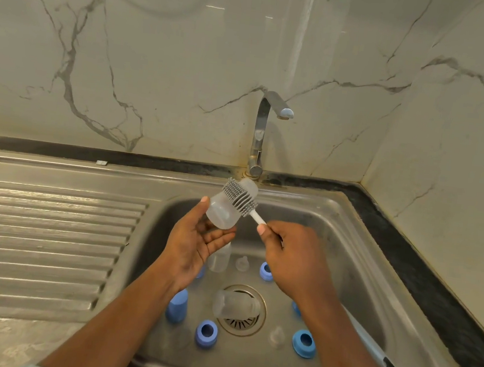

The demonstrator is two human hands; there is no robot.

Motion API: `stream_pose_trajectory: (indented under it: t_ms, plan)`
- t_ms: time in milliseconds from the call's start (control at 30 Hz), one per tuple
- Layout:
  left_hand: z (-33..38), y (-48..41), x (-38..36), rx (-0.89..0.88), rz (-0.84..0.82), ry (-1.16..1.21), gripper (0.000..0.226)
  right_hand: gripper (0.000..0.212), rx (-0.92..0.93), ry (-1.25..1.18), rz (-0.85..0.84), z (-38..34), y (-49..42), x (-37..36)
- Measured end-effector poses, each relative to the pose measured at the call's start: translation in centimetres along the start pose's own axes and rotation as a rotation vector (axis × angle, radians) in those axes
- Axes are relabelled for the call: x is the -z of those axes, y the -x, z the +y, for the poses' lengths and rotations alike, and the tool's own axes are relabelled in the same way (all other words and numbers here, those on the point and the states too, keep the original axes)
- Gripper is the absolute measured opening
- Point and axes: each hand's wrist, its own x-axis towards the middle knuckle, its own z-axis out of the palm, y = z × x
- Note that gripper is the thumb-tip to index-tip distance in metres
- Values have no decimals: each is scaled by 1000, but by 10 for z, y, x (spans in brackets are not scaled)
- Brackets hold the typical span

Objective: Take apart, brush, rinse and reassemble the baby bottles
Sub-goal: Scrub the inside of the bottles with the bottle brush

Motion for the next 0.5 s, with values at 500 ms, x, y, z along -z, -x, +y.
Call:
stream_pose_trajectory:
  t_ms: [500]
  plan:
    - [0, -4, 2, -45, -23, -57, 67, 47, 13, 56, -17, -1, -1, 0]
